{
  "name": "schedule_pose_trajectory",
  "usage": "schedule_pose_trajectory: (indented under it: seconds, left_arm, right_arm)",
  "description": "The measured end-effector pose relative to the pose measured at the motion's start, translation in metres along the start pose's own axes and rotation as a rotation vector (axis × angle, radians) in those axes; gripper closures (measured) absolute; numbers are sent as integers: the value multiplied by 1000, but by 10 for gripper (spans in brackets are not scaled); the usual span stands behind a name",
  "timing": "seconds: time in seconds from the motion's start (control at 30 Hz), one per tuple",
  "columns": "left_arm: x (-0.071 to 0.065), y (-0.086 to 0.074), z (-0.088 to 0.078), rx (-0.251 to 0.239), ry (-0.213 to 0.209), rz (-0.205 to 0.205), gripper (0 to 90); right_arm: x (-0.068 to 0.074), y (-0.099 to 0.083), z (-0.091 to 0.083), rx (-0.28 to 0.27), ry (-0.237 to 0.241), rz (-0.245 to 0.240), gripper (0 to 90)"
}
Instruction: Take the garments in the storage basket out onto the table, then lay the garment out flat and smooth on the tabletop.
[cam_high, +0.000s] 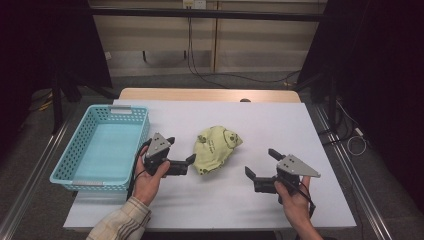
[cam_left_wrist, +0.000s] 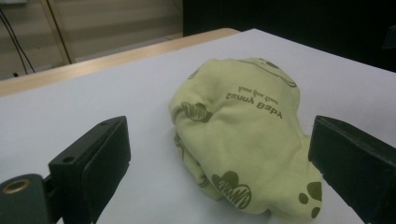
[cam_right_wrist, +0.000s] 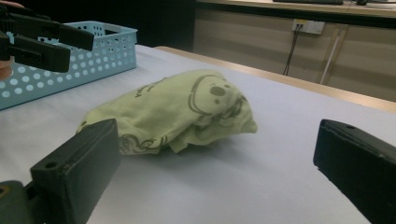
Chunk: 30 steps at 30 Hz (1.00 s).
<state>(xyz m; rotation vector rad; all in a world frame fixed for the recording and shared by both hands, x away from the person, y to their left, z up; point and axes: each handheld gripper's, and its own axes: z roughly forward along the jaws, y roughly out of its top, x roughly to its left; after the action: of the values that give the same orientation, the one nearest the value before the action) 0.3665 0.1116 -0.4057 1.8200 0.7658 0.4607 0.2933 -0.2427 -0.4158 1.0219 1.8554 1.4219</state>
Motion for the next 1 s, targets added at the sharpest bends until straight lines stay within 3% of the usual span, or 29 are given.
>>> schedule_pose_trajectory:
  seconds: [0.1,0.2,0.27,0.53,0.63,0.83,0.93,1.0]
  left_arm:
    - [0,-3,-3,-14,-11,-6,56]
    - [-2,-5,-6,-35,11,10,49]
    - [-2,-6,-6,-45,16,-5,52]
    - [1,-9,-5,-33,23,-10,52]
    - [2,-12,-2,-6,27,11,52]
    - [8,-15,1,15,9,6,60]
    - [9,-17,3,21,5,6,71]
    - [9,-17,4,25,9,11,71]
  right_arm:
    - [5,3,9,5,25,-8,0]
    - [9,7,19,10,43,-26,0]
    - [12,8,24,16,55,-36,0]
    - [21,19,50,42,100,-73,1]
    - [26,22,60,74,151,-80,13]
    - [36,26,78,124,209,-126,20]
    - [42,28,87,130,241,-151,55]
    - [45,28,92,138,237,-150,88]
